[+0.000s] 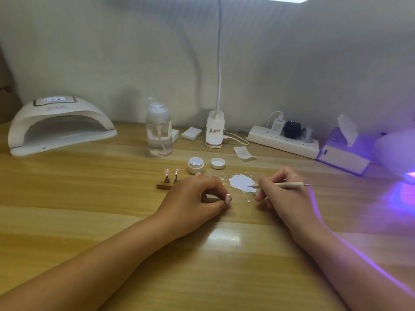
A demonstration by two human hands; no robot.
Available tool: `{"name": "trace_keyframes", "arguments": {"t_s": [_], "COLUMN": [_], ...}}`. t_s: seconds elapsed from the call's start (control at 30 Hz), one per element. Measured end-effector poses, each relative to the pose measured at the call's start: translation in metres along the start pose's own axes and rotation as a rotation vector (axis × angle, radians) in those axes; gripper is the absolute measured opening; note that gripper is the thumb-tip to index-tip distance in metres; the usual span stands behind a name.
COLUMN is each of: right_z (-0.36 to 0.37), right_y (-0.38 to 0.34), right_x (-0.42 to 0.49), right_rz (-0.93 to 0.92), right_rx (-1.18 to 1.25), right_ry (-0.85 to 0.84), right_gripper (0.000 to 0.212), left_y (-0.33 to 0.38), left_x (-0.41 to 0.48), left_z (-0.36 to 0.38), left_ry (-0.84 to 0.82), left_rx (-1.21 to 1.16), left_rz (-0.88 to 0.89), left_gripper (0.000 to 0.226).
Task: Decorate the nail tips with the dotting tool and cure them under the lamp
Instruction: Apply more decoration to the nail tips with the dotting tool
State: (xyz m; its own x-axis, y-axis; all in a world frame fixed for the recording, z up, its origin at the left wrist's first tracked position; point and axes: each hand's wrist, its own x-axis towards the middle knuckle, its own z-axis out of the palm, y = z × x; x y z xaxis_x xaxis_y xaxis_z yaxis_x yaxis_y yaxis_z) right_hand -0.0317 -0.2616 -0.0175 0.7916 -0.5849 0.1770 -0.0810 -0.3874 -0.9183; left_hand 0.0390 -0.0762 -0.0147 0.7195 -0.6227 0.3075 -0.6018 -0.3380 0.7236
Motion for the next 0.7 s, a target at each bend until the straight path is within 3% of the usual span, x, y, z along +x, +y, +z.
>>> {"name": "trace_keyframes", "arguments": {"t_s": [0.57,0.7], "right_z": [0.003,0.001], "right_y": [0.004,0.001], "right_x": [0.003,0.003], "right_rz": [-0.044,-0.045], "right_rx": [-0.171,0.046], "right_ry": [-0.046,0.080], "right_gripper": [0.025,0.021], "left_y": [-0.010,-0.009], "left_x": [0.001,0.002], "left_z": [0.002,0.002], "left_ry": [0.001,-0.012], "left_rx": [0.033,-0.025], "left_rz": [0.010,-0.005], "left_gripper": [0.014,0.012]}}
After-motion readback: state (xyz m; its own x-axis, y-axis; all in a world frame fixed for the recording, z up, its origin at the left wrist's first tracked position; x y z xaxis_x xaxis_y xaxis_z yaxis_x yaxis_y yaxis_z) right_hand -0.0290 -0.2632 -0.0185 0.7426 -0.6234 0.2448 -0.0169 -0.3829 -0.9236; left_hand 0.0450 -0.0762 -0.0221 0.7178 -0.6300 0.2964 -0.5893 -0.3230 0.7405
